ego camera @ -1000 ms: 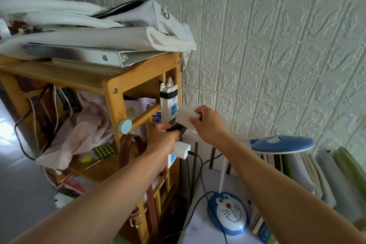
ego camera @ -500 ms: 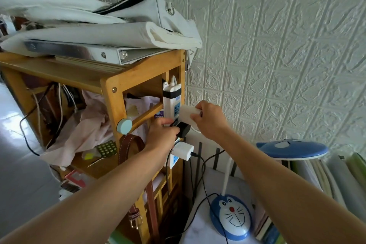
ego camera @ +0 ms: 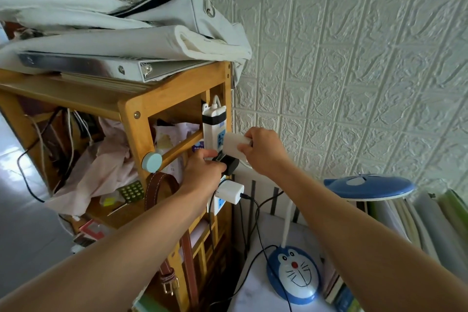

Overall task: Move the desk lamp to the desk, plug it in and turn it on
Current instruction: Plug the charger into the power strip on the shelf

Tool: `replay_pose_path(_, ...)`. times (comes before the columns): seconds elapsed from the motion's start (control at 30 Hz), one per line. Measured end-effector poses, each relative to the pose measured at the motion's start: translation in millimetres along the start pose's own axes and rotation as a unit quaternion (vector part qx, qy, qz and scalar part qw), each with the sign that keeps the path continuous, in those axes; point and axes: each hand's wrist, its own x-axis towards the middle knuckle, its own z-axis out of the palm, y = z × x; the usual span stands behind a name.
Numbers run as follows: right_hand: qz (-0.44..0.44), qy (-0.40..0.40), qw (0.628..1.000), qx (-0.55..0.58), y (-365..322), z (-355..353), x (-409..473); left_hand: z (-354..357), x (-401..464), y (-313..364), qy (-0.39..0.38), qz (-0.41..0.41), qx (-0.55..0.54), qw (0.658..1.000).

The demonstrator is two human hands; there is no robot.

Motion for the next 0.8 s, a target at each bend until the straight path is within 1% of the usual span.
replay_pose_path(0.23, -0.008, 0.019, 1.000, -0.013, -2.0, 1.8, 0.6, -1.6, -1.5, -0.1, -0.006, 0.005, 0.006, 1.000)
replay_pose_path(0.4, -0.004, 0.011, 1.000, -0.011, -2.2, -0.9, 1.8, -0.5, -1.1, 2.0, 0.006, 0.014, 0.019, 1.000)
replay_pose_path(0.53, -0.019, 0.008, 0.999, -0.049, -8.5, 2.3, 4.5, 0.5, 0.2, 3.1, 0.015, 0.016, 0.024, 0.999)
replay_pose_path(0.8, -0.005, 0.005, 0.999, -0.051, -9.9, 6.2, 13.3, 0.9, 2.5, 4.8, 0.004, 0.022, 0.015, 1.000)
